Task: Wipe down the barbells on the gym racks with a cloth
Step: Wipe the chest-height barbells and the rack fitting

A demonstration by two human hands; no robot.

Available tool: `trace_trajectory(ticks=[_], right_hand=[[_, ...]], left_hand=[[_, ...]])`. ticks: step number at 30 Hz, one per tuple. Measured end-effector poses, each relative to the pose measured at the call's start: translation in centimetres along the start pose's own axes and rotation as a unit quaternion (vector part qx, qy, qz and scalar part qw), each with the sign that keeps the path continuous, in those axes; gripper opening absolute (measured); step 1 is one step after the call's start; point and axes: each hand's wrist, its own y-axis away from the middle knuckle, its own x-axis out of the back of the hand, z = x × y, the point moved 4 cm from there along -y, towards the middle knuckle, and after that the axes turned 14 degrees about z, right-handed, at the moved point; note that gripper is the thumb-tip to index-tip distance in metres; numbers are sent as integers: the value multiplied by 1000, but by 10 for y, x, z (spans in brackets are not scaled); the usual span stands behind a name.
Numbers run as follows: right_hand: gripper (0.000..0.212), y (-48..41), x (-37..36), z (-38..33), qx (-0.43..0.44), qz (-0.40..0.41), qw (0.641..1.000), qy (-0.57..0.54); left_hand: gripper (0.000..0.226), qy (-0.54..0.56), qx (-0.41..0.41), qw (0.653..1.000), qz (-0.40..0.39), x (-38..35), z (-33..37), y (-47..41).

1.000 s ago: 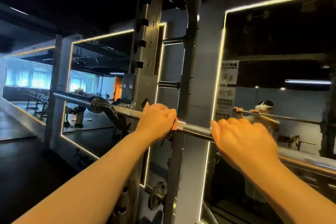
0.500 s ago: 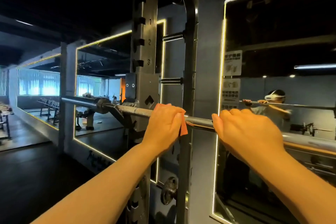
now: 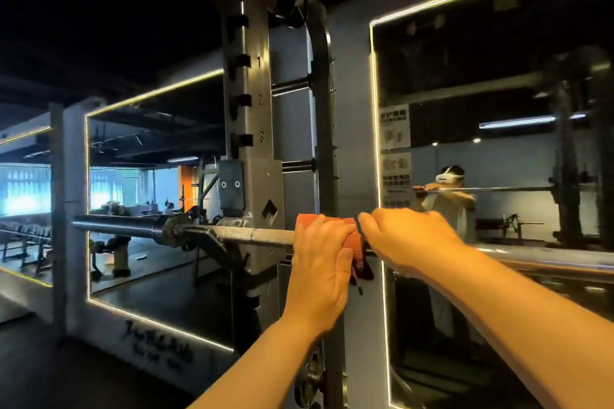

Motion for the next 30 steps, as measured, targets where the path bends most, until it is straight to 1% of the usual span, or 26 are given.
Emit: trace_trajectory(ticks=[1, 2, 4, 5, 6, 7, 8, 9, 10, 11, 12, 14, 15, 16, 17, 18, 19, 20, 21, 23, 24, 25, 26, 27, 29, 30], right_hand=[[31, 0, -5, -7, 3, -7, 1000, 22], [31, 0, -10, -10, -1, -5, 999, 42], [27, 3, -14, -11, -10, 11, 997, 70], [29, 3, -15, -11, -8, 21, 997, 80], [32, 4, -16, -11, -3, 27, 996, 85], [36, 4, -16, -12, 3, 31, 995, 90], [39, 4, -15, -11, 4, 31, 995, 93], [40, 3, -15, -11, 0, 33, 995, 94], [41, 4, -15, -11, -6, 37, 995, 93], [40, 4, -14, -11, -12, 42, 995, 95], [41, 5, -14, -12, -16, 42, 994, 100], [43, 6, -15, -13, -21, 33, 993, 110], [40, 6, -14, -13, -21, 17, 993, 117], [31, 3, -12, -12, -29, -7, 993, 111], [18, -1, -8, -10, -52, -36, 995, 84], [8, -7, -7, -9, -85, -64, 993, 44], [6, -13, -6, -9, -110, -79, 991, 9], [7, -21, -6, -12, -117, -74, 990, -13], [14, -27, -8, -17, -111, -53, 992, -19], [31, -32, -16, -30, -101, -10, 995, 11], [36, -31, -21, -35, -100, 1, 994, 46], [39, -29, -23, -38, -94, 11, 992, 84], [40, -28, -25, -40, -83, 21, 990, 110], [41, -27, -26, -41, -72, 27, 989, 124], [40, -26, -25, -40, -63, 44, 990, 121], [35, -26, -25, -40, -60, 53, 990, 116]], left_hand=[[39, -12, -3, 1000, -2, 0, -2, 2], [39, -48, -14, 999, -2, 1, -2, 0], [40, -186, -35, 982, -26, 0, 5, -20], [41, -263, -57, 960, -74, -4, 6, -34], [39, -321, -87, 933, -139, -9, 5, -45], [33, -351, -111, 908, -199, -13, 2, -54], [27, -360, -114, 890, -254, -15, 1, -61], [25, -361, -113, 881, -285, -15, 0, -66], [25, -353, -118, 886, -277, -14, 0, -68], [23, -334, -118, 903, -245, -13, 1, -65], [23, -302, -114, 926, -197, -9, 3, -61], [24, -232, -115, 959, -117, -3, -2, -43], [23, -188, -110, 972, -83, 1, -6, -36], [23, -154, -94, 981, -73, 5, -13, -31], [25, -137, -84, 984, -81, 10, -20, -27], [27, -147, -75, 981, -98, 16, -29, -26], [29, -175, -66, 974, -126, 22, -37, -29], [30, -219, -54, 960, -165, 27, -44, -34], [30, -268, -36, 941, -204, 30, -50, -40], [28, -370, -31, 894, -251, 32, -51, -51], [27, -396, -36, 880, -258, 29, -46, -54], [25, -401, -38, 882, -246, 25, -39, -55], [21, -388, -32, 895, -219, 20, -36, -53], [17, -359, -22, 916, -178, 17, -32, -48], [12, -268, -14, 959, -91, 11, -36, -30], [15, -214, -11, 975, -60, 11, -39, -17]])
